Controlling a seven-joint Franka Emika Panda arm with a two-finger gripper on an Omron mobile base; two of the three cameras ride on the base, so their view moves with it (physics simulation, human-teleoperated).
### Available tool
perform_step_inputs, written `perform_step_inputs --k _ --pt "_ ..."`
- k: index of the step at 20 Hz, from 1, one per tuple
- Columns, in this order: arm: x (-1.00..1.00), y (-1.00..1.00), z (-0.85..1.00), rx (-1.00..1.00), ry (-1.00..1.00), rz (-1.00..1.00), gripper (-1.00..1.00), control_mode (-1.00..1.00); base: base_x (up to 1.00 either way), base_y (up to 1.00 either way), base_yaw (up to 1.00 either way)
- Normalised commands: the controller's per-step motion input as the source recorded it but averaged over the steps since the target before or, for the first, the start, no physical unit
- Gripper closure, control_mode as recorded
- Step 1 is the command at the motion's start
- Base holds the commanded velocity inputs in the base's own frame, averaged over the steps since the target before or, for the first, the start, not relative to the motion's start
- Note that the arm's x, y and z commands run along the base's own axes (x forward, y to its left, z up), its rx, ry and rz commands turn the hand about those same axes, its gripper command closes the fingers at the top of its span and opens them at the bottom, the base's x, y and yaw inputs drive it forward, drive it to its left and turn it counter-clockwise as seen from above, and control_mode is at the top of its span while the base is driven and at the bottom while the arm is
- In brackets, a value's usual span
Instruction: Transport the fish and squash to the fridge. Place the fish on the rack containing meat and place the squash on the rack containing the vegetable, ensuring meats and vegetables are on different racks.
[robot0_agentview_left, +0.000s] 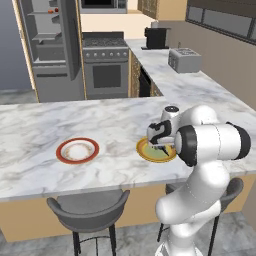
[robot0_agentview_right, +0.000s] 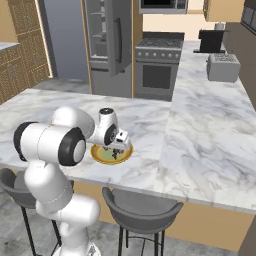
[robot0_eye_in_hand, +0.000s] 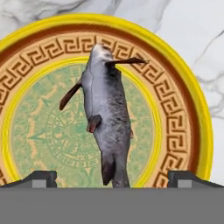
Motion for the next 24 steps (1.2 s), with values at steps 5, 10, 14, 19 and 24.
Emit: perform_step_inputs --k 5,10,14,19,24 --pt "0.15 0.00 -0.19 0.00 0.00 0.00 -1.00 -1.00 0.00 0.00 0.00" --pt "0.05 0.00 -0.19 0.00 0.00 0.00 -1.00 -1.00 0.00 0.00 0.00" --pt "0.19 0.00 -0.24 0.00 0.00 0.00 -1.00 -1.00 0.00 0.00 0.00" --pt "0.29 0.00 -0.11 0.00 0.00 0.00 -1.00 -1.00 0.00 0.00 0.00" --pt "0.27 0.00 -0.05 0.00 0.00 0.00 -1.00 -1.00 0.00 0.00 0.00"
